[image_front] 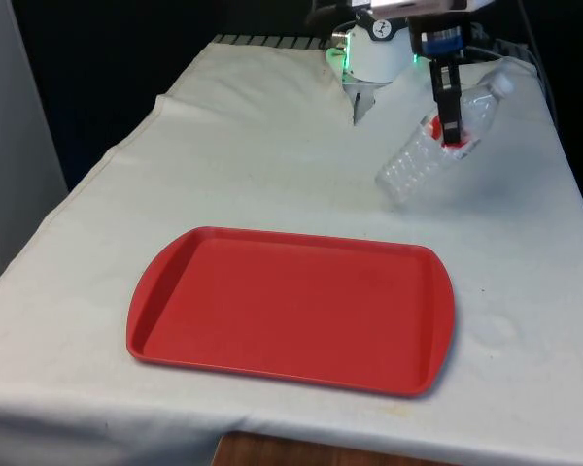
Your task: Place the bottle upright on the tray.
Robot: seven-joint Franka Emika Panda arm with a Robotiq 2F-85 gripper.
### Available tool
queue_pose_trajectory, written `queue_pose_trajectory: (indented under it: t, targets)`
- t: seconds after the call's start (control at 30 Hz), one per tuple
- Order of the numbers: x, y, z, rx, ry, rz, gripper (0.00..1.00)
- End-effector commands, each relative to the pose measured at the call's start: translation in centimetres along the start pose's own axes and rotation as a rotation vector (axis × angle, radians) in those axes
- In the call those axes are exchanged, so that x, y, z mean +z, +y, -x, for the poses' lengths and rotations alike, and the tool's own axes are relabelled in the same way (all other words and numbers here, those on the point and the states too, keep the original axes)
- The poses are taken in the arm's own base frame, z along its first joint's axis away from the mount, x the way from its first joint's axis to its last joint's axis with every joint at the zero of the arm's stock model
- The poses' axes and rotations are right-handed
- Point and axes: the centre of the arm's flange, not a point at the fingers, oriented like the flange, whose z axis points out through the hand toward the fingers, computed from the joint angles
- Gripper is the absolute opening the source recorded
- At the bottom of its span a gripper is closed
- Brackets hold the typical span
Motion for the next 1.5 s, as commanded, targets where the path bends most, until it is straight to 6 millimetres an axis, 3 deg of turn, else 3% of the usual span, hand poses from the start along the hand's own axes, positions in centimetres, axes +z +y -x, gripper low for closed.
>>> queue_pose_trajectory:
  t: [0.0,1.47]
  targets:
    - [0.0,0.2,0.0,-0.005,0.017,0.001,0.34]
    - [-0.2,3.0,2.0,-0.086,0.353,-0.016,0.34]
